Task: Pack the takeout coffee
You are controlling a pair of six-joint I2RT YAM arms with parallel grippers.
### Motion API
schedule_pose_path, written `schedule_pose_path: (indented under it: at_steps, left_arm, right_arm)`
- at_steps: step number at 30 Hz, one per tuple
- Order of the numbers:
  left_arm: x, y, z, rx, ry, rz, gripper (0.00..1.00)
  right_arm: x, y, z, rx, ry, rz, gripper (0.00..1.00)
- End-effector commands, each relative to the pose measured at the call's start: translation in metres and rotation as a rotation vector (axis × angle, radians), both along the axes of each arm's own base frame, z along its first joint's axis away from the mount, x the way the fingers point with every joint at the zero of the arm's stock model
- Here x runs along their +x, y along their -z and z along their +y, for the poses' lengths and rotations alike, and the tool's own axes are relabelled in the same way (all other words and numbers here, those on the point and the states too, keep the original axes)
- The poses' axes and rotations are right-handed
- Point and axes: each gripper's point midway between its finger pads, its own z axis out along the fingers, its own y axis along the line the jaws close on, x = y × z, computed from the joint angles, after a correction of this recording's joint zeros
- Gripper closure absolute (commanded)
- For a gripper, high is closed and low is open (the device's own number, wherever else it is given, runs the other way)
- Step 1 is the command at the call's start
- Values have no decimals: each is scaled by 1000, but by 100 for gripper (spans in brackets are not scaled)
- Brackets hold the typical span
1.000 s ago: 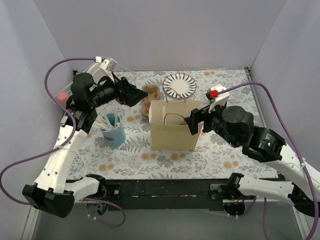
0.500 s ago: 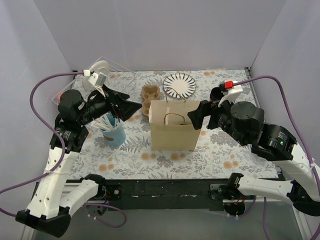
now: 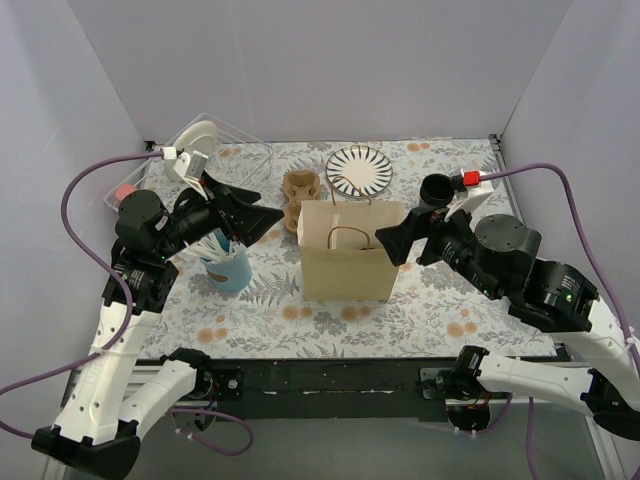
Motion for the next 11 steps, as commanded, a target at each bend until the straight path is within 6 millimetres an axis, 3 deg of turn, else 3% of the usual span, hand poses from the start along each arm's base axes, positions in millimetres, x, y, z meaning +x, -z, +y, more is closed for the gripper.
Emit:
schedule_pose_path:
  at_steps: [1,11]
  left_arm:
    - [-7,-7,-1,-20,20,-32,2]
    - [-10,-12,-2,-20,28,-51,2]
  right_arm:
    - [2,-23,1,83,6,-46,1]
    - [4,-22,3,68,8,-54,1]
